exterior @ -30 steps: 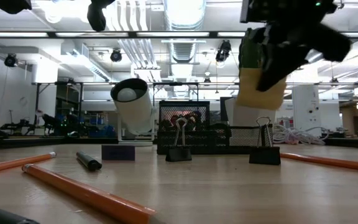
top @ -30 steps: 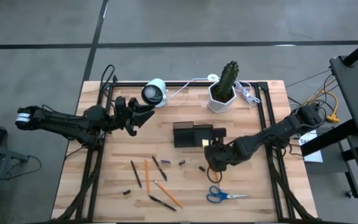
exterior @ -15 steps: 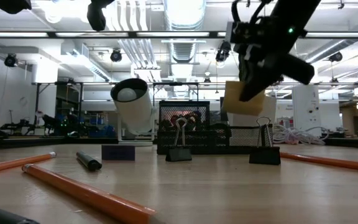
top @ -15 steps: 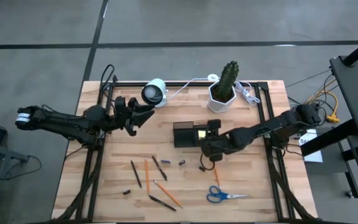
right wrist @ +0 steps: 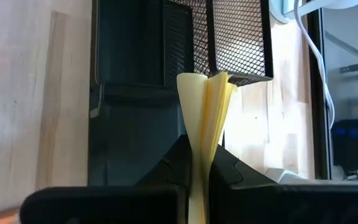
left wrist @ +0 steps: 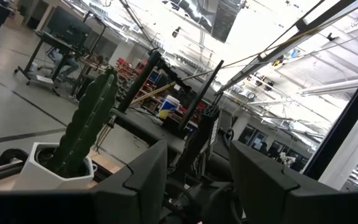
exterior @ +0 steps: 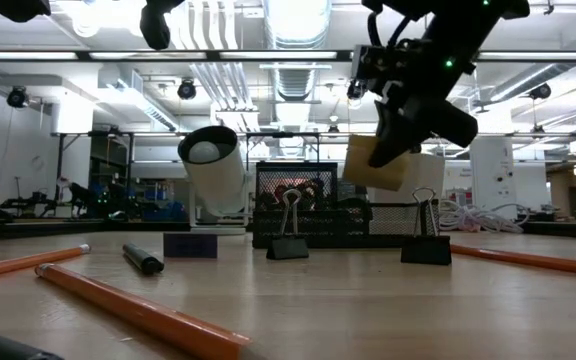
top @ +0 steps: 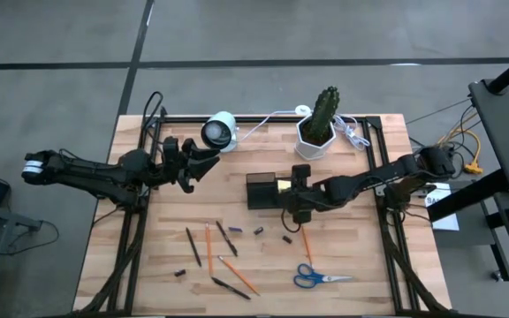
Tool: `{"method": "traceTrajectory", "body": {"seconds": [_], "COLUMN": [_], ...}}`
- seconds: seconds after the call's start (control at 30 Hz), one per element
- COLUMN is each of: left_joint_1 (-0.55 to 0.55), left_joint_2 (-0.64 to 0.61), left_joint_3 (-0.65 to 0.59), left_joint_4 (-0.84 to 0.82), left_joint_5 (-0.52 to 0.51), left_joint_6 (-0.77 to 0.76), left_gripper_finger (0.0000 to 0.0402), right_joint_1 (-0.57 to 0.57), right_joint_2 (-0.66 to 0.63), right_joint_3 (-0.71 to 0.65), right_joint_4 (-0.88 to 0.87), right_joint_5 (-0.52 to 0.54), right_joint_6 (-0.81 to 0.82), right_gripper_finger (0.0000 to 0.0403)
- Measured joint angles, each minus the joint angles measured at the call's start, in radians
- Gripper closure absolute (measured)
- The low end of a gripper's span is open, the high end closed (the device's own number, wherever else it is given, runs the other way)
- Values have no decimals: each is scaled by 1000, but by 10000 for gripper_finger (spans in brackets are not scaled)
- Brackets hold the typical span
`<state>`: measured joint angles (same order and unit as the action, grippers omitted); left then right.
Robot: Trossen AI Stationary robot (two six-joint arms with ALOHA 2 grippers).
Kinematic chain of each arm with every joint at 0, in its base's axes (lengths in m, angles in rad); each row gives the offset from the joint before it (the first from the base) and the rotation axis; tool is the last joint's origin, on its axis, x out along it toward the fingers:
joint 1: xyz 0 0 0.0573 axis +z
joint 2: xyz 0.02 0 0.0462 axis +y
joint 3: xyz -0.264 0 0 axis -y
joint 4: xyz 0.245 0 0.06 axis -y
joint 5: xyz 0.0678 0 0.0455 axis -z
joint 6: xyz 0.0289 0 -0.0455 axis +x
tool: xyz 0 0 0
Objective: Pick and place office supplies into organizer
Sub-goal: Put the yellow sticky notes into the black desk organizer
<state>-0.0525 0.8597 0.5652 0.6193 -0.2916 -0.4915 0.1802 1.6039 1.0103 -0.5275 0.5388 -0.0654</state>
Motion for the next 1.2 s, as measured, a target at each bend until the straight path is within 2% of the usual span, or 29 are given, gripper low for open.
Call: {"method": "traceTrajectory", "body": {"seconds": [0.1,0.23,0.8,1.2], "left_joint_1": [0,0,0,0], "left_joint_2": [0,1,0,2], "left_joint_3": [0,0,0,0], "left_joint_4": [0,0,0,0], "left_joint_5": [0,0,0,0], "left_joint_6": [0,0,0,0], "left_gripper_finger": [244,244,244,244], "right_joint_1": [-2,-13,-82,-136], "right_joint_2": [0,0,3,7], "right_joint_3": [-17,-56,-90,-90], "right_joint_4": [21,49,124,123], "right_joint_5": [-4,-72,-73,-229], "right_joint_6": [2,1,-100,-111], "right_gripper_finger": [394,394,394,394]}}
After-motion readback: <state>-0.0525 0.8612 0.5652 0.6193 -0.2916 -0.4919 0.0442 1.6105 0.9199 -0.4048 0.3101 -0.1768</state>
